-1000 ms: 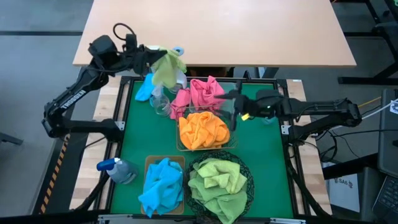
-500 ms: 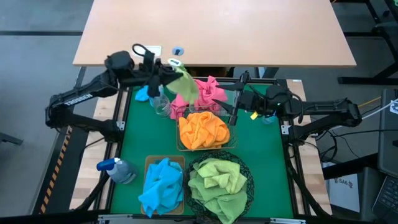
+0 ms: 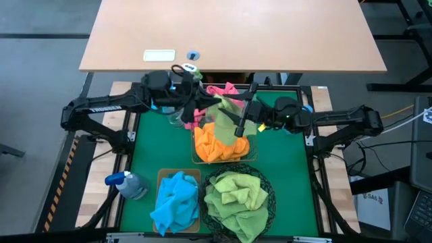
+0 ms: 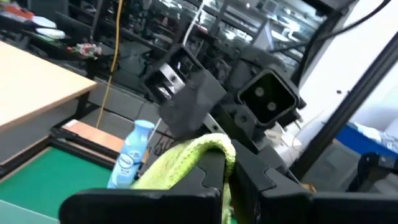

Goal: Sort microfiber towel by color & place in baskets
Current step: Put the green microfiber towel into the black wire basket

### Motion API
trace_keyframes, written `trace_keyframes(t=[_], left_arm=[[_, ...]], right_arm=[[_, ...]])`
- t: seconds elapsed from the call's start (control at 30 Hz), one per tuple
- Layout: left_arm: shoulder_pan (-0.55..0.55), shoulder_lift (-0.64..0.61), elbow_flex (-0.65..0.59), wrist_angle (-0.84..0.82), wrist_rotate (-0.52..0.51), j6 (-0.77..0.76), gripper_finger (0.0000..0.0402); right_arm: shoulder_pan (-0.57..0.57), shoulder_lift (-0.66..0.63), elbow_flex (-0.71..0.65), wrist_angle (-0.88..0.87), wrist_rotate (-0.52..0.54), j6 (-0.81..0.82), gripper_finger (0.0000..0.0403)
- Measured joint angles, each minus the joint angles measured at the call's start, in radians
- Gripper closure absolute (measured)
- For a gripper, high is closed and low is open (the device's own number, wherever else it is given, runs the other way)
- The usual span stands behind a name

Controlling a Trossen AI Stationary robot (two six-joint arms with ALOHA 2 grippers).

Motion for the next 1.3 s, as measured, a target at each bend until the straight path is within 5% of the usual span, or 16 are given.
trace_keyframes(t=[0.27,0.6,1.03,1.3], left_arm=[[-0.043,0.018,0.0,0.004,0.001,0.013,0.0393],[-0.052,0.017,0.0,-0.02,0.002,0.003,0.0392],[-0.052,0.014,0.001,-0.136,0.007,-0.022,0.0326],[-0.051,0.017,-0.001,-0.178,0.008,0.123,0.0295]], right_arm=[[0.0,0.028,0.0,0.0,0.0,0.0,0.0199],[0.0,0.027,0.0,-0.058,-0.059,0.001,0.039],[0.0,0.012,0.145,-0.418,-0.172,0.103,0.039],[0.008,-0.006,0.302,-0.783,-0.192,0.165,0.0396]])
